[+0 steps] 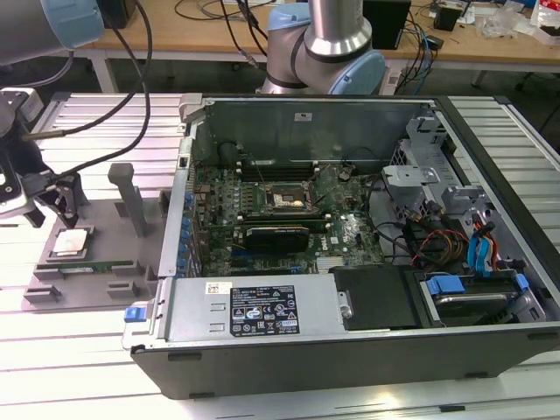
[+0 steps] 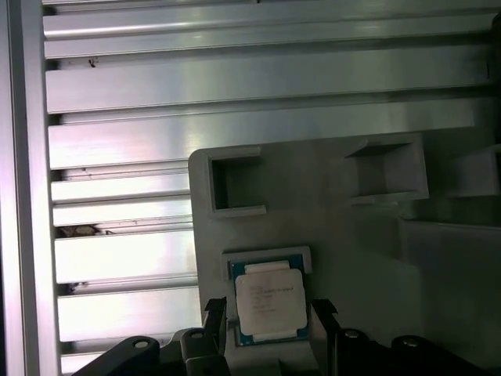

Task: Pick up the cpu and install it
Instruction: 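Pick up the cpu and move it towards the insertion slot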

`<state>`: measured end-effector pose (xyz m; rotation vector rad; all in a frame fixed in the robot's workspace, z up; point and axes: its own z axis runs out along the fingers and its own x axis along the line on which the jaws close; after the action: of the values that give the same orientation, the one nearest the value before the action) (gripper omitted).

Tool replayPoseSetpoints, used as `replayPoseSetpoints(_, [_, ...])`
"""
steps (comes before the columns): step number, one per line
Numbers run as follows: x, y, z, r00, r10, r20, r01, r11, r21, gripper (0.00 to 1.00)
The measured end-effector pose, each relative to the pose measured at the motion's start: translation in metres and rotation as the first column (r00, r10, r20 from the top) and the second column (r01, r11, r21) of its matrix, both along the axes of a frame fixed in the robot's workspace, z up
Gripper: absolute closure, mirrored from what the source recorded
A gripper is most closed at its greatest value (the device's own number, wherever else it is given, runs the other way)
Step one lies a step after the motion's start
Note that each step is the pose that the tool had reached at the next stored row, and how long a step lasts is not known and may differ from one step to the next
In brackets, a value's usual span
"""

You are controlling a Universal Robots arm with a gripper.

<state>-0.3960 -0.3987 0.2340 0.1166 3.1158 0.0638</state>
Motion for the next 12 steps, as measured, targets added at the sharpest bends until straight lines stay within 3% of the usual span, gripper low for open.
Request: replayPoseSetpoints(12, [0.0000, 0.0000, -0.0093, 1.0000, 0.000, 0.0000, 0.000, 1.0000, 0.0000, 0.45])
